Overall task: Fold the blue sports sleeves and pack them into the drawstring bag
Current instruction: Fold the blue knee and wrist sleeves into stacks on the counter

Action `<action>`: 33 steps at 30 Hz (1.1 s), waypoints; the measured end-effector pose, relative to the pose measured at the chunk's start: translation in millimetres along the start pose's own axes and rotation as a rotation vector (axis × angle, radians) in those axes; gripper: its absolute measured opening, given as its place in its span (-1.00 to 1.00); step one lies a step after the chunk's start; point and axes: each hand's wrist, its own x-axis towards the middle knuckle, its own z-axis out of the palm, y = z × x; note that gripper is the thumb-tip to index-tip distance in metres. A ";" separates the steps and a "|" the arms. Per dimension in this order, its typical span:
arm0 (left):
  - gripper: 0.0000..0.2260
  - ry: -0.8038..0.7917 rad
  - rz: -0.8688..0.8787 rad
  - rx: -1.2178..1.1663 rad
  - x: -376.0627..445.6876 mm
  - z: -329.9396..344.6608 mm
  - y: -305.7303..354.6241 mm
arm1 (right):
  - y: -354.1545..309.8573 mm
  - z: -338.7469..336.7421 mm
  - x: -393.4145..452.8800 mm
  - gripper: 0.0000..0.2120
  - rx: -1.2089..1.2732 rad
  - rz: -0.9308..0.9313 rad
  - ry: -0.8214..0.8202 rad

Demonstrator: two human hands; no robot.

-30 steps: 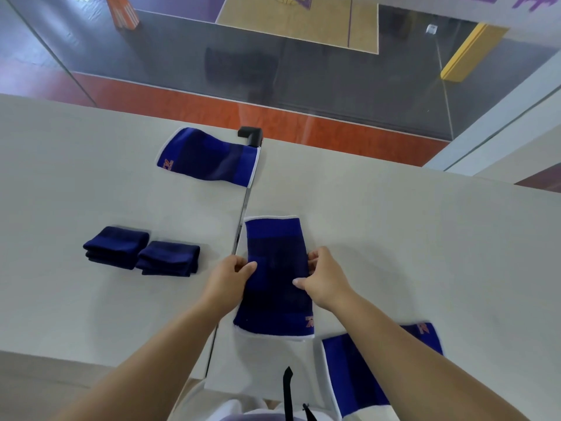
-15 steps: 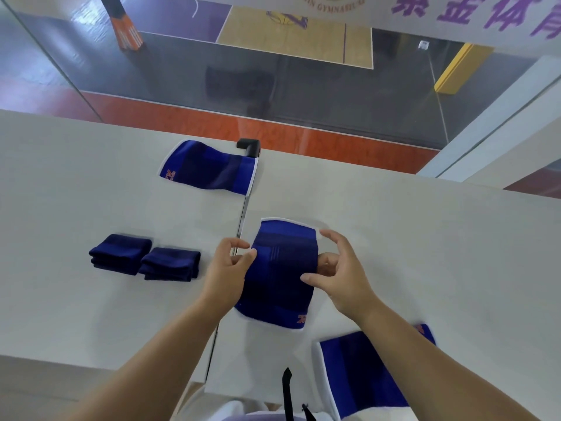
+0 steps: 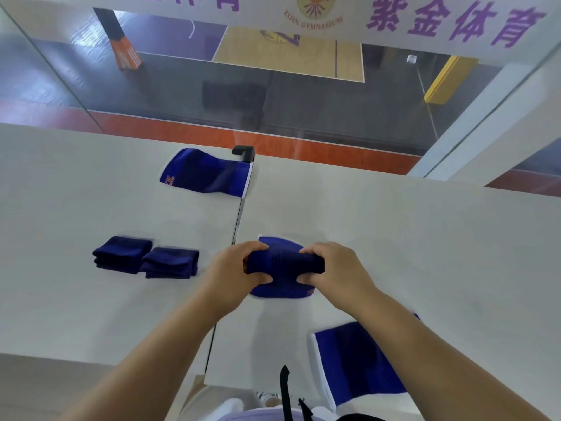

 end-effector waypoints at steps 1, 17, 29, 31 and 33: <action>-0.68 0.015 0.036 0.047 -1.3 -1.3 1.2 | 0.2 -0.8 -0.7 -0.75 -0.027 -0.026 0.008; -0.81 -0.052 -0.181 -0.032 -7.2 5.1 -38.3 | 19.6 40.4 11.0 -0.77 0.203 0.138 -0.264; -0.63 -0.054 -0.045 0.333 6.9 -3.4 -68.9 | 11.4 84.9 32.0 -0.72 -0.201 0.114 -0.081; -0.65 -0.083 -0.016 0.401 11.6 -9.2 -67.6 | 3.3 80.2 37.8 -0.74 -0.358 0.114 -0.129; -0.69 -0.120 0.005 0.453 17.8 -17.5 -62.8 | -5.3 70.0 45.5 -0.74 -0.483 0.116 -0.195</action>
